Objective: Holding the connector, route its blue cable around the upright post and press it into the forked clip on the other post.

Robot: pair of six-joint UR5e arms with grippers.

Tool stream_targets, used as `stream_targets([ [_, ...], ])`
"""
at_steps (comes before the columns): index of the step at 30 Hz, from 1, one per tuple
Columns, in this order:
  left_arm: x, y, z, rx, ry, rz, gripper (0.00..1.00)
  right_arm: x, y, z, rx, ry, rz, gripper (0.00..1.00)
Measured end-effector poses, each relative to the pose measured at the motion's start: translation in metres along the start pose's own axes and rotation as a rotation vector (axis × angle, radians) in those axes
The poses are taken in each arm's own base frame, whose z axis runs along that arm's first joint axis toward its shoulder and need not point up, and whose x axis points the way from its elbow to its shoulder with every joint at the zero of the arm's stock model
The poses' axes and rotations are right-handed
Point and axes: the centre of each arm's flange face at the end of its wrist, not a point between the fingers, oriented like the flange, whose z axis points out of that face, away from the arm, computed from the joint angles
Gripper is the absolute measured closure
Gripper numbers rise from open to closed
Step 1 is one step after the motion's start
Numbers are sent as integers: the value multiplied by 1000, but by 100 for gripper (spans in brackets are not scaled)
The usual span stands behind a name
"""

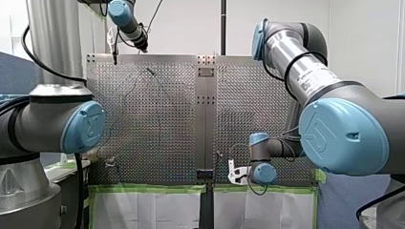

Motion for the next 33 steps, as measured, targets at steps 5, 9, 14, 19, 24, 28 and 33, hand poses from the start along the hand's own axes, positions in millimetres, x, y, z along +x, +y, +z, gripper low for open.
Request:
stream_targets([
  [5, 15, -4, 3, -22, 62, 7, 0, 0, -1, 0, 2, 0, -2, 100],
  [9, 19, -3, 1, -31, 96, 9, 0, 0, -3, -1, 4, -1, -3, 100],
  [14, 23, -3, -5, -45, 136, 11, 0, -1, -4, -1, 5, -4, -4, 100],
  [19, 25, 0, -10, -75, 170, 13, 0, -1, -5, -2, 7, -7, -5, 100],
  [24, 27, 3, -16, -114, 196, 15, 0, -1, -6, -3, 10, -9, -8, 100],
  [28, 26, 7, -22, -152, 213, 14, 0, -2, -7, -3, 11, -12, -11, 100],
  [33, 25, 12, -26, -198, 227, 18, 0, -2, -8, -4, 11, -13, -13, 100],
])
